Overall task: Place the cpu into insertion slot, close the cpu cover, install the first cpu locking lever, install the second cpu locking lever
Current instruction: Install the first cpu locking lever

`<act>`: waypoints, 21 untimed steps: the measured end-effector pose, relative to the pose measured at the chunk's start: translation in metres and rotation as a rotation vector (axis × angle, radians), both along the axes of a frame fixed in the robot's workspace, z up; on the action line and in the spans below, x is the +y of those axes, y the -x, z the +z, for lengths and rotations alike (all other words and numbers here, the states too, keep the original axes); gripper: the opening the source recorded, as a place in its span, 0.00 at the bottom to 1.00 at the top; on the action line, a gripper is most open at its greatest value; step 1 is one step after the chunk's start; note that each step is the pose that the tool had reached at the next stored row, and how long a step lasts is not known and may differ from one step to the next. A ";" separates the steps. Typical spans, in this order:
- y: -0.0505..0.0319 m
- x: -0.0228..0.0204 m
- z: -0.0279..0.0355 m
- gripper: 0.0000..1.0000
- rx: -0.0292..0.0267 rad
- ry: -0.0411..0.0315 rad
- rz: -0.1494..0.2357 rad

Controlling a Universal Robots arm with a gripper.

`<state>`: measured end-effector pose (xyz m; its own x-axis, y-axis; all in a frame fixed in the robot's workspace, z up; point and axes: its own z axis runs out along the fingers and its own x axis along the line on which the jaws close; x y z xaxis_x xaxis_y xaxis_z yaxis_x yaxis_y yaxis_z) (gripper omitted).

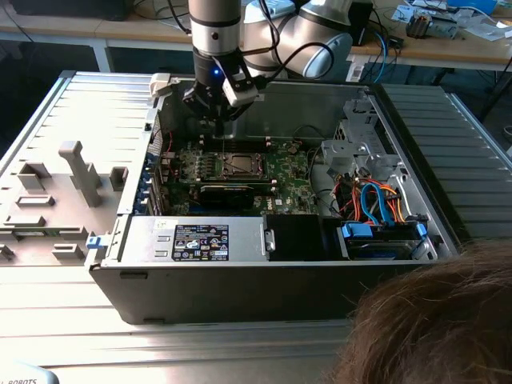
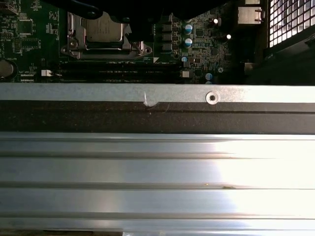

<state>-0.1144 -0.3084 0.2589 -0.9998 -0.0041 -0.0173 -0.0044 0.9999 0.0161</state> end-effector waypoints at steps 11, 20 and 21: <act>-0.0006 0.0000 -0.0016 0.11 0.0000 0.0000 0.000; -0.0031 0.0000 -0.0029 0.11 0.0000 -0.0001 0.000; -0.0045 0.0000 -0.0031 0.11 0.0000 -0.0001 0.000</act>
<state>-0.1100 -0.3084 0.2558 -0.9998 -0.0041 -0.0172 -0.0044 0.9999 0.0162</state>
